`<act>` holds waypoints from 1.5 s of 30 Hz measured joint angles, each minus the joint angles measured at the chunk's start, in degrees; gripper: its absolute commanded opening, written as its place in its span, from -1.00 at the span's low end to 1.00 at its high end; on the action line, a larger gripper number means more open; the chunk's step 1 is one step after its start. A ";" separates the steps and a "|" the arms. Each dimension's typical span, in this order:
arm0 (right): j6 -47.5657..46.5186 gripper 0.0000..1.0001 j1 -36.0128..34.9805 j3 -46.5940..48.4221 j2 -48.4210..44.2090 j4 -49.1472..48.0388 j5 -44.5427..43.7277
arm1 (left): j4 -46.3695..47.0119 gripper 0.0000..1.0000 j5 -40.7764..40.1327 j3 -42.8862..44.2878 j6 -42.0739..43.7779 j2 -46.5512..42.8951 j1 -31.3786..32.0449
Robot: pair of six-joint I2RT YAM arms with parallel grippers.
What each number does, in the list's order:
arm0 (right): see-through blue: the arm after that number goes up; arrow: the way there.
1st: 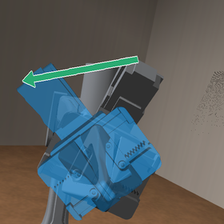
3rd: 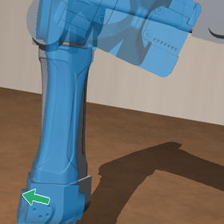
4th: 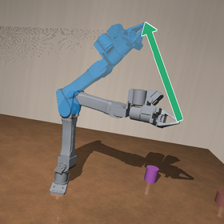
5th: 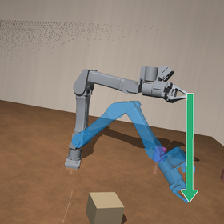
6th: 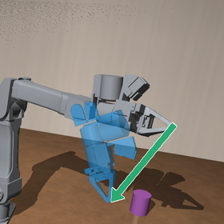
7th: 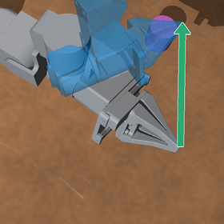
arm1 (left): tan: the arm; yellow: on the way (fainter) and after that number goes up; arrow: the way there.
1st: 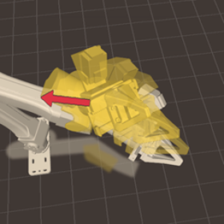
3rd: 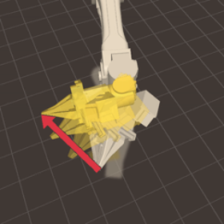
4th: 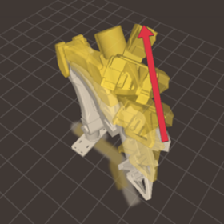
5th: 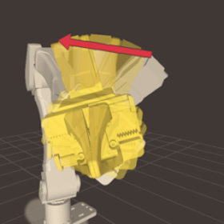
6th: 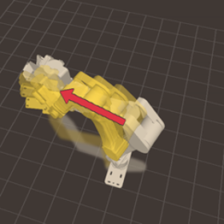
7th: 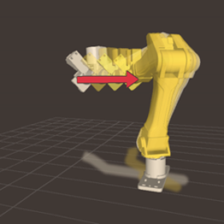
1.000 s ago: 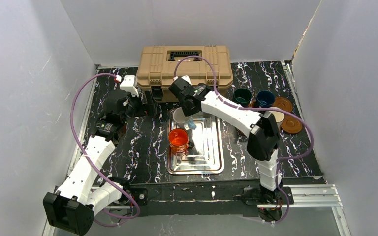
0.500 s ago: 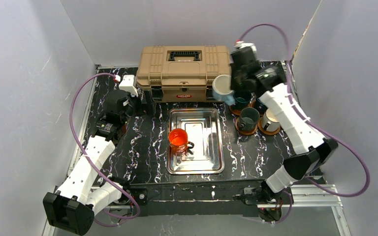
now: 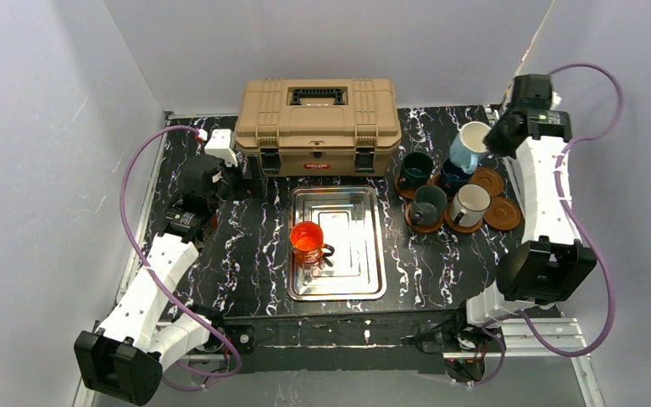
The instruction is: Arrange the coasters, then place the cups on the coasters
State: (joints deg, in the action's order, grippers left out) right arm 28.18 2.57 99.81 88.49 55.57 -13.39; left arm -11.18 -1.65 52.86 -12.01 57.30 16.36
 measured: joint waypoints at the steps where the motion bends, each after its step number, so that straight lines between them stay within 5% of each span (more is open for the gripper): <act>1: 1.01 -0.97 2.49 -0.35 0.17 -0.39 0.44 | 0.02 0.97 -0.09 0.00 0.04 -0.02 0.00; 10: 7.65 -0.97 13.29 -0.90 3.82 -2.36 -0.92 | -0.04 0.97 -0.33 0.00 0.44 -0.20 0.00; 25: 18.29 -0.97 13.92 -0.09 12.44 -2.10 -13.42 | -0.59 0.97 -0.48 0.00 0.68 -0.04 0.00; 45: 20.31 -0.97 13.94 -1.44 17.88 -3.50 -12.55 | -1.27 0.97 -0.48 0.00 0.68 0.83 0.33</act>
State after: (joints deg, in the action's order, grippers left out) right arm 48.49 16.51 98.37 106.37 52.07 -25.93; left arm -12.45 -2.13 52.86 -11.33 58.13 16.69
